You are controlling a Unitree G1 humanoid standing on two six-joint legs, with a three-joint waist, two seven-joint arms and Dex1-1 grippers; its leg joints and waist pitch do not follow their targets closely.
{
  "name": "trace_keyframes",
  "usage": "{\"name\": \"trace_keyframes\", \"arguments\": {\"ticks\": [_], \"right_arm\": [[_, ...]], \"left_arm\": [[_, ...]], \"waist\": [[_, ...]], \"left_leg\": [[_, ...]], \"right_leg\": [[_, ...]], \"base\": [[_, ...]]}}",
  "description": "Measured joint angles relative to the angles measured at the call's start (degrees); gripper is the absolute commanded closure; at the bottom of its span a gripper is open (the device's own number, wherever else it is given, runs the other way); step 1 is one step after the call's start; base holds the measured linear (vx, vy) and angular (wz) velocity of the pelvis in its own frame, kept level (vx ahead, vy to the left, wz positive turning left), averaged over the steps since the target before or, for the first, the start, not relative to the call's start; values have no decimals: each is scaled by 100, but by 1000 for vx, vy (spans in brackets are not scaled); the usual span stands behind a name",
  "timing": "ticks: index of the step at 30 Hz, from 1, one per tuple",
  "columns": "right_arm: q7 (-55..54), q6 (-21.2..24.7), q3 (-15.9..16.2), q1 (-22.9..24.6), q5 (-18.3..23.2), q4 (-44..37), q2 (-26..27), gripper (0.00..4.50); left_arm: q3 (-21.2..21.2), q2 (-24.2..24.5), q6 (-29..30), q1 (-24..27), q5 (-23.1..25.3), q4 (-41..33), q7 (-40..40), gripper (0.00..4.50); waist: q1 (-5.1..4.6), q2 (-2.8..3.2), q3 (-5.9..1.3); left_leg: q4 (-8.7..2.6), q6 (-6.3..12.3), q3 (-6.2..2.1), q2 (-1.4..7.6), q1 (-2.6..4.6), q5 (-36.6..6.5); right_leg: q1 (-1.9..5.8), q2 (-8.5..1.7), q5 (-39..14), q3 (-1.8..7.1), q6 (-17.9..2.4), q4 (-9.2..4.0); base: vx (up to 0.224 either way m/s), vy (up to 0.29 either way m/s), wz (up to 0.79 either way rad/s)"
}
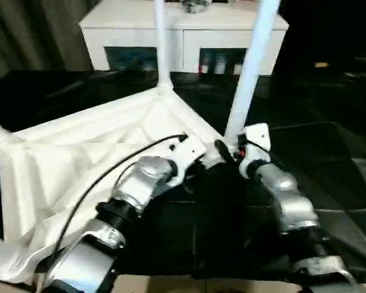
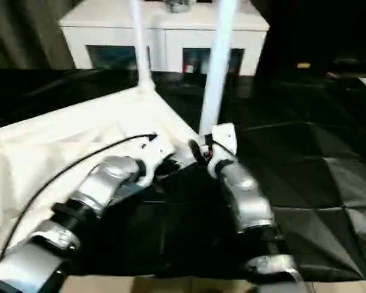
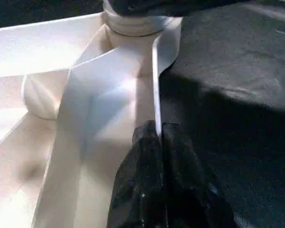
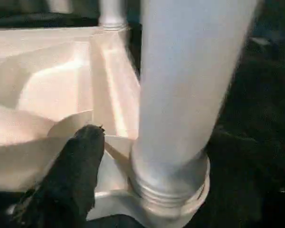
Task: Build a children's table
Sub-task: Rotate leg to tighten
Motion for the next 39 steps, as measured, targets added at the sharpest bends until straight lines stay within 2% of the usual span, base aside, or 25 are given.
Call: {"name": "trace_keyframes", "arguments": {"ticks": [3,5,7,9,13,20,25,30,39], "right_arm": [[1156,40,138,411,171,-481,-719,75],[1728,30,246,602,260,-705,-1000,75],[2404,15,321,882,444,-949,-1365,75],[2751,15,323,951,539,-1011,-1529,75],[2994,-4,343,951,696,-1115,-1526,75],[3254,29,495,951,693,-1084,-1524,90],[3303,38,513,951,690,-1028,-1532,148],[3321,41,512,951,692,-1024,-1532,186],[3411,32,520,951,680,-1023,-1583,191]], "left_arm": [[-34,433,-253,193,-54,-283,-556,450],[-97,728,-433,316,-125,-456,-1012,450],[-156,1107,-535,582,-353,-849,-1743,450],[-249,1283,-547,678,-481,-1039,-2179,450],[-309,1365,-476,761,-548,-1240,-2549,450],[-346,1397,-470,803,-610,-1311,-2647,450],[-344,1401,-469,803,-618,-1313,-2670,450],[-343,1403,-466,802,-617,-1313,-2666,450],[-343,1398,-464,803,-619,-1313,-2691,450]], "waist": [[17,-1,0],[23,1,0],[67,1,1],[144,3,2],[231,-1,4],[227,-2,4],[227,-2,4],[227,-1,4],[235,-1,4]], "left_leg": [[-2,15,3,9,0,-10],[-7,16,5,12,-2,-9],[-11,15,8,21,0,-10],[-9,13,18,21,2,-9],[-4,13,39,13,13,-9],[-3,13,38,5,11,-9],[-3,14,38,4,9,-9],[-2,14,37,6,10,-9],[-2,15,37,5,10,-9]], "right_leg": [[-1,7,-9,-3,13,-1],[-10,10,-9,-3,13,-1],[-9,14,-15,-6,12,0],[-6,11,-15,-2,11,1],[8,2,-13,24,6,2],[9,-4,-13,27,6,5],[8,-4,-13,27,7,4],[8,-4,-13,25,7,6],[8,-4,-13,25,7,5]], "base": [[0,0,0],[0,0,0],[0,0,0],[0,0,0],[0,0,0],[0,0,0],[0,0,0],[0,0,0],[0,0,0]]}}
